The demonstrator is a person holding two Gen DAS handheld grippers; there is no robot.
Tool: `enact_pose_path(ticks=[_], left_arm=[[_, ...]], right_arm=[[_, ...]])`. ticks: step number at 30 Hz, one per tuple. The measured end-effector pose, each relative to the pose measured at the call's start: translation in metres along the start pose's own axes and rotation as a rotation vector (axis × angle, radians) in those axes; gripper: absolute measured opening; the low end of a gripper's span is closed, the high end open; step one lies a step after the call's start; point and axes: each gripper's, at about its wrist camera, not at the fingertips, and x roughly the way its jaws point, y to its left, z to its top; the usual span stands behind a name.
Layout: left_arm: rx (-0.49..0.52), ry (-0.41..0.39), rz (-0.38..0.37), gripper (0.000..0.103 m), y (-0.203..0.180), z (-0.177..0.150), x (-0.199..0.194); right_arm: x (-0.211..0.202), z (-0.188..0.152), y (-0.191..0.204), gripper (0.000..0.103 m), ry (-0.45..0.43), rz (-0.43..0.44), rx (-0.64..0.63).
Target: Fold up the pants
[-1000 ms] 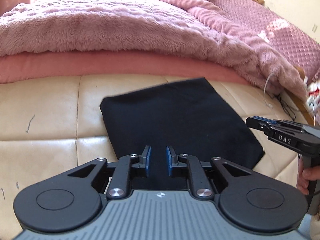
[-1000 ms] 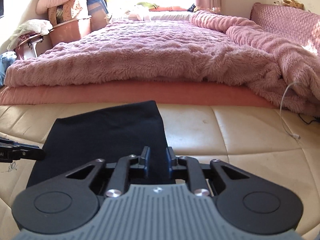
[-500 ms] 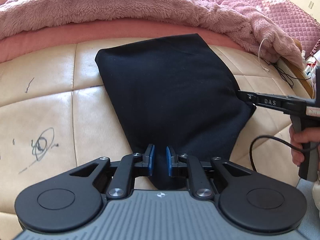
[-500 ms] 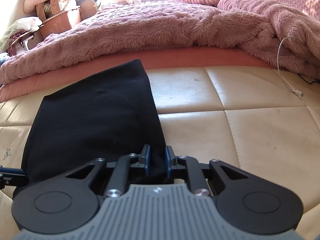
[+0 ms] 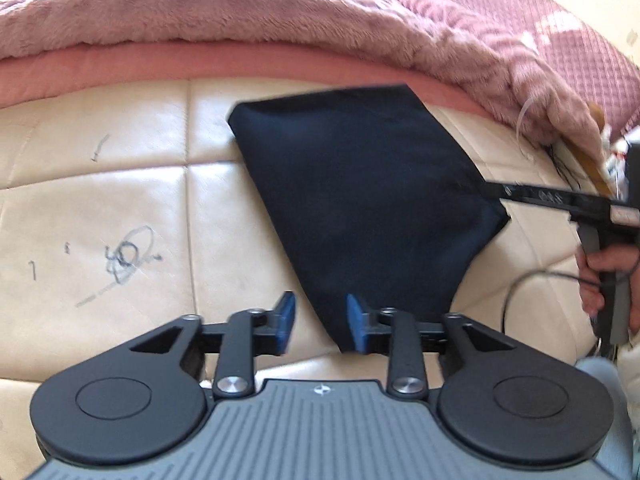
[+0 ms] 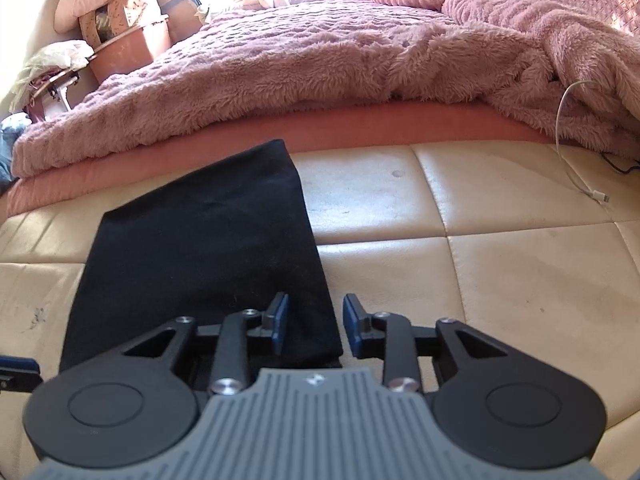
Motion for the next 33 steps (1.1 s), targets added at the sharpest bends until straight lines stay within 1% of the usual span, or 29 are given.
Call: enact_pose_path(ticks=[1,4,5,7,10,11,13,17,19,20,24,26,27,28,29,30,31,32,33], left_arm=[[0.001,-0.005,0.016,0.055,0.001,0.005,0.001],[-0.004,0.009,0.09,0.058,0.001,0.02,0.012],[-0.02,0.014,0.095,0.059,0.003,0.026,0.015],[-0.063,0.007,0.077,0.068,0.009,0.033,0.021],[-0.122,-0.007,0.055,0.073,0.018,0.042,0.029],[-0.133,-0.007,0.054,0.074,0.02,0.044,0.033],[-0.148,-0.009,0.045,0.074,0.024,0.048,0.038],[-0.194,-0.002,0.012,0.074,0.033,0.054,0.049],[-0.215,0.0,-0.009,0.075,0.038,0.056,0.055],[-0.23,0.002,-0.026,0.075,0.041,0.056,0.058],[-0.307,-0.032,-0.117,0.077,0.055,0.057,0.065],[-0.332,-0.048,-0.155,0.078,0.061,0.058,0.07],[-0.342,-0.055,-0.173,0.075,0.063,0.059,0.072],[-0.352,-0.06,-0.193,0.07,0.064,0.059,0.074],[-0.353,-0.06,-0.198,0.066,0.064,0.061,0.075],[-0.351,-0.06,-0.195,0.053,0.064,0.062,0.076],[-0.352,-0.056,-0.187,0.037,0.064,0.063,0.077],[-0.358,-0.051,-0.184,0.035,0.065,0.064,0.077],[-0.369,-0.057,-0.19,0.028,0.066,0.064,0.077]], right_arm=[[-0.001,0.003,-0.002,0.041,0.006,0.02,0.006],[0.001,0.009,-0.009,0.047,0.032,0.08,0.036],[0.002,0.012,-0.012,0.049,0.041,0.099,0.058],[0.007,0.017,-0.019,0.059,0.058,0.136,0.103],[0.018,0.025,-0.027,0.062,0.094,0.167,0.143],[0.023,0.027,-0.029,0.062,0.104,0.176,0.152],[0.031,0.031,-0.032,0.067,0.125,0.199,0.175],[0.051,0.036,-0.036,0.067,0.169,0.228,0.211],[0.058,0.038,-0.038,0.074,0.169,0.251,0.232],[0.059,0.038,-0.039,0.075,0.166,0.27,0.244],[0.065,0.042,-0.043,0.075,0.178,0.306,0.258],[0.065,0.042,-0.044,0.071,0.182,0.321,0.257],[0.067,0.042,-0.044,0.066,0.184,0.326,0.261],[0.068,0.041,-0.045,0.059,0.184,0.333,0.272],[0.069,0.04,-0.047,0.055,0.184,0.344,0.291],[0.071,0.038,-0.049,0.05,0.186,0.358,0.315],[0.072,0.036,-0.049,0.046,0.183,0.356,0.325],[0.072,0.035,-0.048,0.043,0.176,0.353,0.325],[0.071,0.034,-0.048,0.038,0.17,0.352,0.327]])
